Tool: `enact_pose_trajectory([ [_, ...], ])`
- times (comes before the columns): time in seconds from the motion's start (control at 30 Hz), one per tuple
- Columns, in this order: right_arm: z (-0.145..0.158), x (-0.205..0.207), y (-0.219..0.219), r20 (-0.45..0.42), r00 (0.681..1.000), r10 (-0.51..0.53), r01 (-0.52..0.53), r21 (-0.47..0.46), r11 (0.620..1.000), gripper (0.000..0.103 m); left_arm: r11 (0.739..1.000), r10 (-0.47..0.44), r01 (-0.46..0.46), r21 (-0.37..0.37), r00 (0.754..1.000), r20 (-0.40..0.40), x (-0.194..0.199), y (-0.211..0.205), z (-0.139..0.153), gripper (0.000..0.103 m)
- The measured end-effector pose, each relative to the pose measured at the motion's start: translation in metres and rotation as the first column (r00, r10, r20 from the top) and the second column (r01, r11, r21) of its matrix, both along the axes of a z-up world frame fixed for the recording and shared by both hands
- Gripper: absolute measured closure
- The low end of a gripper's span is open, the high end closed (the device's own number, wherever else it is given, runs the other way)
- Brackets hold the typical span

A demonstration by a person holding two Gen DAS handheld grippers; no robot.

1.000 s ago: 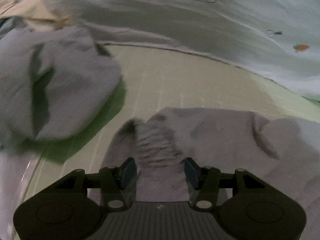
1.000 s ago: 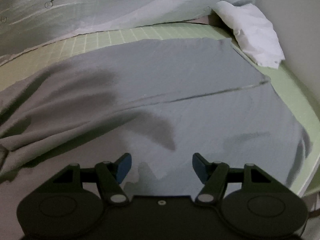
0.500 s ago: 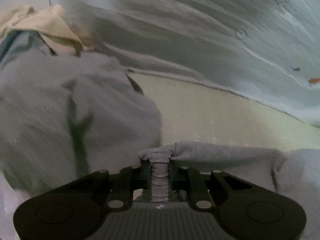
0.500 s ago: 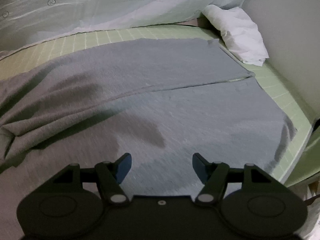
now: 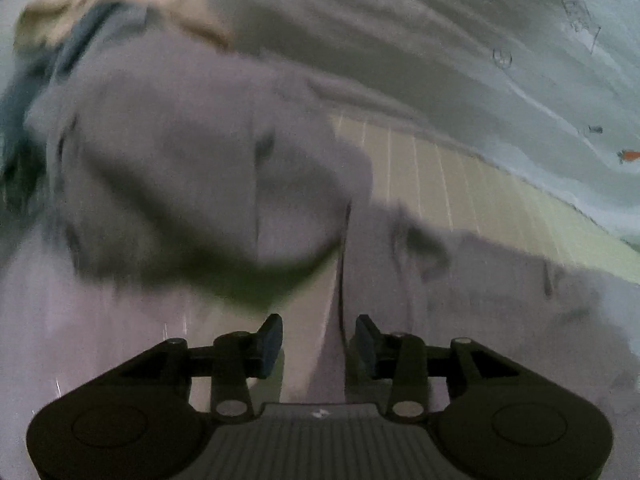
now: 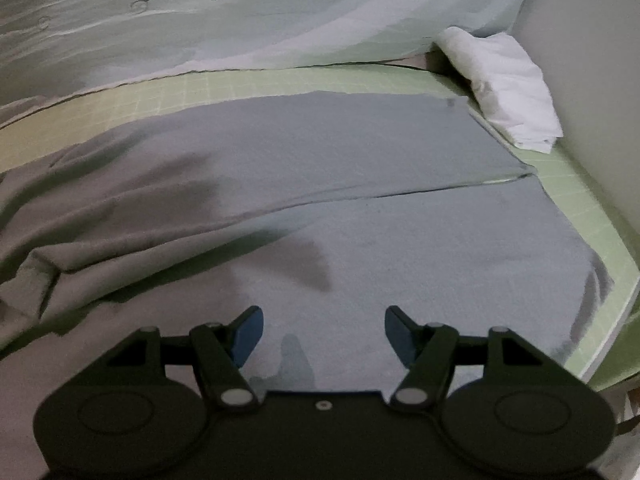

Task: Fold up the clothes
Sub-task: 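Grasp the sweatpants waistband with the left tool and lift it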

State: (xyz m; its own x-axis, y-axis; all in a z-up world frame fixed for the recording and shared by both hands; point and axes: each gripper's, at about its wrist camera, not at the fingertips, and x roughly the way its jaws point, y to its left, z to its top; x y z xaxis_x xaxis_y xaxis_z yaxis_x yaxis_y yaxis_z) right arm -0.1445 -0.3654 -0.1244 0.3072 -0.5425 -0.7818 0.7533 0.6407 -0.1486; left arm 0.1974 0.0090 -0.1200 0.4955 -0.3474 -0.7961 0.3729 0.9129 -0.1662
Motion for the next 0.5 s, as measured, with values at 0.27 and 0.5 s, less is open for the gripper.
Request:
enact_pose_trajectory([
  [0.27,-0.002,-0.004,0.012,0.0,0.999,0.044,-0.044,0.017,0.999,0.035,1.0,-0.001,0.002,0.012,0.999,-0.048,-0.025,0.002,-0.013,0.057],
  [0.5,-0.002,-0.01,0.022,-0.001,0.998,0.066,-0.066,0.026,0.997,0.035,0.995,-0.095,0.095,0.006,0.994,-0.057,-0.035,0.003,-0.01,0.058],
])
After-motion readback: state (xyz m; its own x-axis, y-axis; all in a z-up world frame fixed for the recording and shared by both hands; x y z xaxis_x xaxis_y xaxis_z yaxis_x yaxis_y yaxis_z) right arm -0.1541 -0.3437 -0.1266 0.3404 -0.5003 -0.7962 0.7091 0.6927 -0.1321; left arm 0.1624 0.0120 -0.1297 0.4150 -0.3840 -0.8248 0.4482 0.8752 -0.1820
